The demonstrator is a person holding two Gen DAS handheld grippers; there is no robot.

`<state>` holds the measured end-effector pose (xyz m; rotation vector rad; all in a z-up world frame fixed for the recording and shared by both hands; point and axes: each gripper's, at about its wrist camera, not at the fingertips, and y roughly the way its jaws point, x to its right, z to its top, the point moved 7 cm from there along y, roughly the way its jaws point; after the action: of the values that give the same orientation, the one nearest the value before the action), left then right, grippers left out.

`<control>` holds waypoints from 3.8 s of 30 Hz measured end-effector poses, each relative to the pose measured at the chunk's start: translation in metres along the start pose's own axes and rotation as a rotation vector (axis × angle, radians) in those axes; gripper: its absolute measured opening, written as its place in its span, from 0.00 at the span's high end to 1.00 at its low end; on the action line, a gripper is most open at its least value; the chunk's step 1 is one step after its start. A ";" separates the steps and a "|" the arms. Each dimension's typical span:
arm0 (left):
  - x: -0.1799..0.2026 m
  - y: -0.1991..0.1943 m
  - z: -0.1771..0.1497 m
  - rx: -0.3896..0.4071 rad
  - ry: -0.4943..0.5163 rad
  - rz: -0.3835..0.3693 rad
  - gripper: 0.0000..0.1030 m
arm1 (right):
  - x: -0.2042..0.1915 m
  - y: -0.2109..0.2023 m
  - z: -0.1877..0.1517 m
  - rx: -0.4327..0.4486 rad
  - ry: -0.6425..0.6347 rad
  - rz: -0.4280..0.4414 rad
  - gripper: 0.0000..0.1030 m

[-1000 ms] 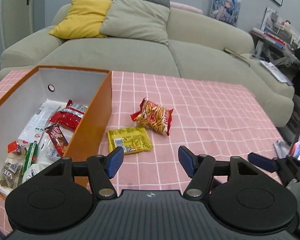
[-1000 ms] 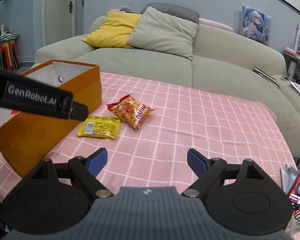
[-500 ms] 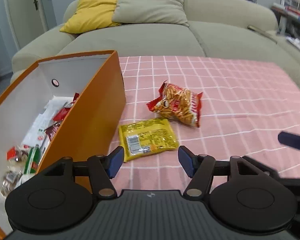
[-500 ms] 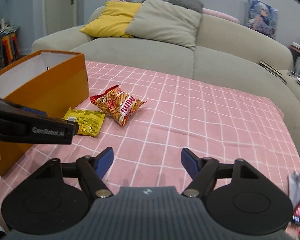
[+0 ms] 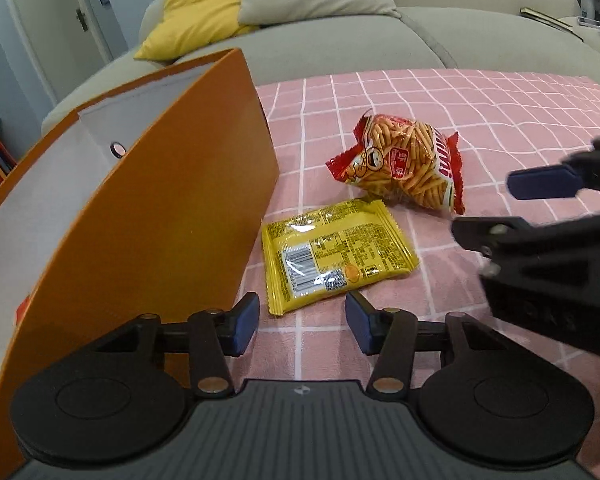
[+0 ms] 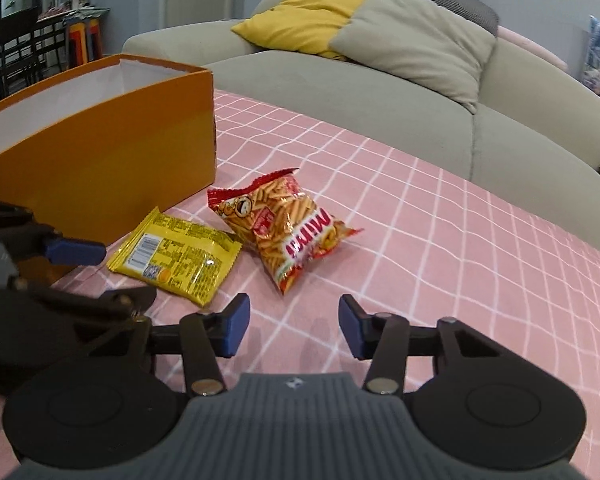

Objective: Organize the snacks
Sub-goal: 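Withdraw both tools from the box toward the yellow packet and chip bag, then grasp the yellow packet with the left tool while the right tool grasps the chip bag, then lift the yellow packet and chip bag and carry them over the box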

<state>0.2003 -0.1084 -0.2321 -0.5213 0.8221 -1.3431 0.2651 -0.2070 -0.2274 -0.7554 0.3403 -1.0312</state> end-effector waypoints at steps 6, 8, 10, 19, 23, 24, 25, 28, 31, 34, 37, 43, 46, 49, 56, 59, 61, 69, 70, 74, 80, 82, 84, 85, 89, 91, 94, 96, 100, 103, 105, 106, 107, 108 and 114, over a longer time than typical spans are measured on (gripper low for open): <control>-0.001 0.006 0.008 -0.013 -0.056 -0.019 0.52 | -0.002 0.019 0.006 -0.011 -0.013 0.018 0.65; 0.000 0.008 0.010 -0.031 -0.072 -0.064 0.66 | -0.001 0.023 0.008 -0.013 -0.013 0.023 0.68; 0.002 0.009 0.011 -0.040 -0.082 -0.102 0.69 | -0.001 0.025 0.009 -0.009 -0.012 0.030 0.76; 0.007 0.010 0.012 -0.051 -0.118 -0.198 0.88 | 0.002 0.026 0.008 -0.020 0.010 0.016 0.97; 0.006 0.013 0.016 -0.057 -0.134 -0.213 0.93 | 0.005 0.016 0.001 -0.025 0.035 -0.012 0.99; 0.006 0.013 0.017 -0.059 -0.139 -0.219 0.94 | 0.005 0.012 -0.001 -0.026 0.042 -0.024 1.00; 0.006 0.013 0.017 -0.061 -0.141 -0.223 0.95 | 0.006 0.008 -0.004 -0.027 0.053 -0.034 1.00; 0.008 0.010 0.014 -0.067 -0.126 -0.236 0.97 | 0.006 -0.005 -0.015 -0.041 0.081 -0.078 1.00; 0.010 0.002 0.005 -0.098 -0.124 -0.251 0.97 | 0.005 -0.020 -0.028 -0.071 0.117 -0.125 1.00; 0.010 -0.012 -0.009 -0.143 -0.129 -0.270 0.97 | 0.001 -0.037 -0.043 -0.106 0.170 -0.156 1.00; 0.010 -0.026 -0.023 -0.202 -0.135 -0.301 0.97 | -0.007 -0.054 -0.055 -0.127 0.228 -0.167 1.00; 0.015 -0.045 -0.040 -0.266 -0.106 -0.381 0.97 | -0.031 -0.078 -0.070 -0.187 0.309 -0.137 1.00; 0.016 -0.048 -0.044 -0.278 -0.093 -0.411 0.96 | -0.040 -0.084 -0.069 -0.182 0.294 -0.127 1.00; 0.015 -0.053 -0.043 -0.277 -0.073 -0.431 0.89 | -0.042 -0.088 -0.066 -0.160 0.258 -0.119 0.95; 0.006 -0.068 -0.024 -0.165 -0.002 -0.434 0.63 | -0.036 -0.100 -0.050 -0.043 0.086 -0.113 0.74; 0.003 -0.067 -0.014 -0.147 0.010 -0.426 0.61 | -0.039 -0.094 -0.045 -0.013 -0.008 -0.091 0.74; 0.002 -0.063 -0.007 -0.146 0.016 -0.430 0.61 | -0.043 -0.088 -0.045 -0.015 -0.075 -0.083 0.68; 0.006 -0.050 -0.003 -0.136 0.068 -0.427 0.55 | -0.048 -0.063 -0.053 -0.043 -0.192 -0.086 0.59; 0.007 -0.050 -0.003 -0.136 0.076 -0.427 0.54 | -0.048 -0.061 -0.054 -0.049 -0.193 -0.086 0.59; 0.010 -0.045 -0.004 -0.139 0.121 -0.432 0.47 | -0.045 -0.050 -0.057 -0.067 -0.221 -0.102 0.59; 0.006 -0.043 0.000 -0.147 0.115 -0.431 0.47 | -0.049 -0.055 -0.047 -0.016 -0.328 -0.103 0.56; 0.006 -0.043 0.001 -0.156 0.116 -0.421 0.47 | -0.058 -0.057 -0.045 0.014 -0.416 -0.102 0.54; 0.006 -0.042 0.001 -0.154 0.117 -0.419 0.47 | -0.063 -0.054 -0.045 0.026 -0.480 -0.101 0.52; 0.006 -0.043 0.002 -0.154 0.118 -0.421 0.47 | -0.065 -0.051 -0.046 0.025 -0.495 -0.099 0.50; 0.007 -0.041 0.001 -0.159 0.130 -0.425 0.44 | -0.059 -0.043 -0.046 -0.004 -0.455 -0.083 0.49; 0.007 -0.039 0.001 -0.165 0.132 -0.429 0.43 | -0.058 -0.042 -0.043 -0.005 -0.439 -0.073 0.48; 0.007 -0.037 0.002 -0.174 0.130 -0.434 0.42 | -0.055 -0.037 -0.038 -0.006 -0.407 -0.046 0.51; 0.007 -0.036 0.002 -0.177 0.131 -0.435 0.41 | -0.048 -0.033 -0.035 -0.020 -0.336 -0.008 0.55; 0.006 -0.036 0.005 -0.169 0.124 -0.436 0.34 | -0.042 -0.033 -0.031 -0.029 -0.261 0.019 0.61; 0.007 -0.036 0.007 -0.154 0.139 -0.435 0.31 | -0.035 -0.035 -0.031 -0.030 -0.199 0.013 0.66; 0.008 -0.036 0.008 -0.143 0.137 -0.445 0.27 | -0.023 -0.035 -0.028 -0.038 -0.125 0.003 0.67; 0.008 -0.036 0.009 -0.143 0.140 -0.445 0.25 | -0.018 -0.034 -0.024 -0.039 -0.095 -0.006 0.68; 0.010 -0.036 0.009 -0.143 0.152 -0.446 0.25 | -0.015 -0.037 -0.026 -0.042 -0.067 -0.015 0.68; 0.013 -0.035 0.008 -0.144 0.177 -0.450 0.25 | -0.012 -0.041 -0.028 -0.043 -0.039 -0.019 0.68; 0.031 -0.030 -0.005 -0.168 0.355 -0.460 0.19 | -0.001 -0.059 -0.042 -0.035 0.079 -0.027 0.69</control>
<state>0.1783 -0.1432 -0.2193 -0.6383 1.1598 -1.8323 0.2016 -0.2404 -0.2155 -0.7541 0.4181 -1.0853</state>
